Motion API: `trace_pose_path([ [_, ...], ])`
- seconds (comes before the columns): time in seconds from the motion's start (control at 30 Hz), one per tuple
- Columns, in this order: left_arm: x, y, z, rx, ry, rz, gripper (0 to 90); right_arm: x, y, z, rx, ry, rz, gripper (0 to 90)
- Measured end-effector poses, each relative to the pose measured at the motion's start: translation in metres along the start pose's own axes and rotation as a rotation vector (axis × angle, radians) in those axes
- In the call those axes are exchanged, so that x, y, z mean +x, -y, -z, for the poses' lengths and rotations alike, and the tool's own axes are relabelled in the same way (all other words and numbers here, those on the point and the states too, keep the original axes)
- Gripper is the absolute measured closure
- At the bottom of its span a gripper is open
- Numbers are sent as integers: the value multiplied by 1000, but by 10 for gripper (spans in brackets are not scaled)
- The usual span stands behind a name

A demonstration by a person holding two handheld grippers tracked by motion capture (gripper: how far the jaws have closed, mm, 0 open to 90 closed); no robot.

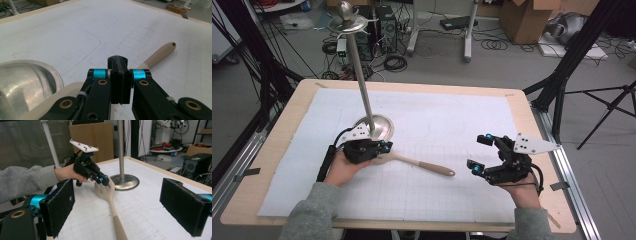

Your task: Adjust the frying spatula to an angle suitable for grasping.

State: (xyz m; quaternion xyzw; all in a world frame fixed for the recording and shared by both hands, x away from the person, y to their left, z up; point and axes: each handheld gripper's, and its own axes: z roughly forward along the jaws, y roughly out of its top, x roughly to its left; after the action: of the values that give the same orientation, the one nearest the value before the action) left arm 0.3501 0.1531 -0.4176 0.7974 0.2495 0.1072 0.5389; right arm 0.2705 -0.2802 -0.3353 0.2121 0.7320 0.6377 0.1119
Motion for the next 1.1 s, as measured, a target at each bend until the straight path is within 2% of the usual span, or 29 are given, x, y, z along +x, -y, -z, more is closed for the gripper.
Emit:
trace_pose_path([
  [0.17, -1, 2, -7, 17, -4, -4, 896, 0, 0, 0, 3, -3, -3, 117],
  [0.37, -4, 2, -15, 15, -4, -6, 897, 0, 0, -2, 5, -8, -1, 117],
  [0.53, -4, 2, -23, 49, -6, -3, 897, -1, 1, -4, 6, -9, -1, 117],
  [0.63, -7, -2, -29, 54, 4, -13, 897, -2, 1, -4, 5, -13, -4, 117],
  [0.77, -9, -4, -37, 93, 2, -33, 896, -2, 1, -3, 3, -13, -12, 117],
  [0.97, -9, -3, -46, 114, -4, -25, 896, -2, 0, -2, -2, -17, -11, 117],
  [1.1, -9, -2, -49, 135, -6, -44, 897, -2, 0, -2, -8, -18, -8, 118],
])
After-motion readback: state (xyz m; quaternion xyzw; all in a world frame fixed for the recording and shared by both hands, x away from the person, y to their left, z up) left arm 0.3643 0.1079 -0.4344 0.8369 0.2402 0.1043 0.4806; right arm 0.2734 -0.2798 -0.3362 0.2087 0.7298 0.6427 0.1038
